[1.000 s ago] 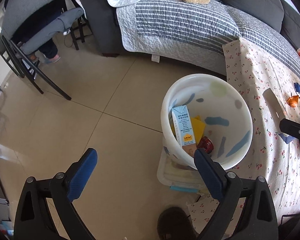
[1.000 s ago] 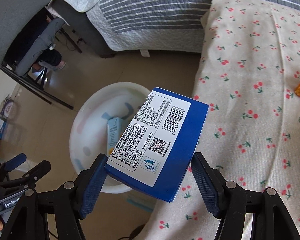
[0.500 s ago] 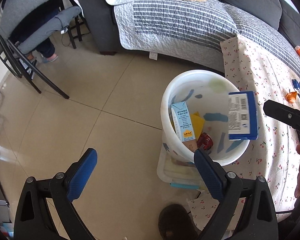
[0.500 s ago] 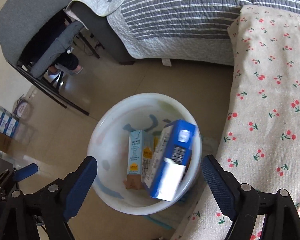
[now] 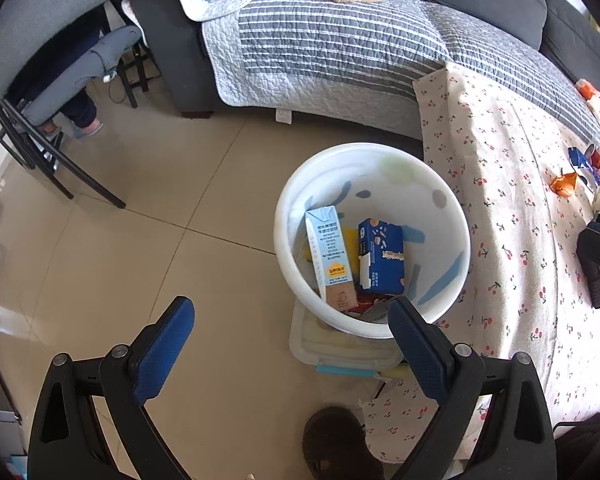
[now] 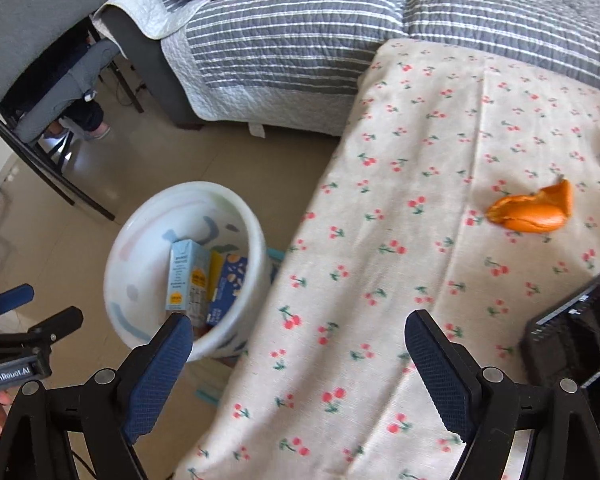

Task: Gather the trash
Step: 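Move the left tool to the black plastic tray and grasp its rim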

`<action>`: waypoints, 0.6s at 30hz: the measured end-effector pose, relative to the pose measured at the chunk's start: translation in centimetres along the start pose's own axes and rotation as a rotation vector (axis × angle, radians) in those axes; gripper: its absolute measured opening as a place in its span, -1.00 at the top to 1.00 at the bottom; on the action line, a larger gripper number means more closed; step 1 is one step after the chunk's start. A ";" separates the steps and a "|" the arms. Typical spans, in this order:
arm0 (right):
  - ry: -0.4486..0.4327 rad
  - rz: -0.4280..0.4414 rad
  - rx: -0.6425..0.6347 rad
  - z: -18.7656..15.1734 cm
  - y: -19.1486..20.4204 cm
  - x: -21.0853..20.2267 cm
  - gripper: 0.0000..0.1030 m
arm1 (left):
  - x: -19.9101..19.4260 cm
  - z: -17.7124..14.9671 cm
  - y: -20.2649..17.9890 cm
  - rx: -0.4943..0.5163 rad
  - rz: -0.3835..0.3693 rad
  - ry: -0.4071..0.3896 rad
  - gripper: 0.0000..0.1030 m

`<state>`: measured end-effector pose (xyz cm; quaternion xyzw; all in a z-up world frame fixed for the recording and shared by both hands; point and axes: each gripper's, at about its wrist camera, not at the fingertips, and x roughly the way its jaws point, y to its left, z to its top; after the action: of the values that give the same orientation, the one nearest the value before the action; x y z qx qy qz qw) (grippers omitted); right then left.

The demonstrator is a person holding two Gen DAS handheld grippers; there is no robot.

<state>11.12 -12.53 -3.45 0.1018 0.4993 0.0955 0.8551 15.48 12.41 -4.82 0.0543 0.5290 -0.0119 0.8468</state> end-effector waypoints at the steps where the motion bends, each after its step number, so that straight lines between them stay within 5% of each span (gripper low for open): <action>1: 0.000 -0.012 0.004 -0.3 -0.9 -0.7 -0.75 | -0.1 0.1 -0.7 0.010 -0.002 0.000 -0.92; 18: 0.002 -0.225 0.237 -5.7 -18.1 -11.3 -0.77 | -3.0 2.0 -20.0 0.270 -0.110 -0.043 -0.93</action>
<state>1.81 -32.50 -1.62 0.1454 0.5162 -0.0603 0.8418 14.38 -7.77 -2.86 0.1385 0.5064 -0.1305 0.8410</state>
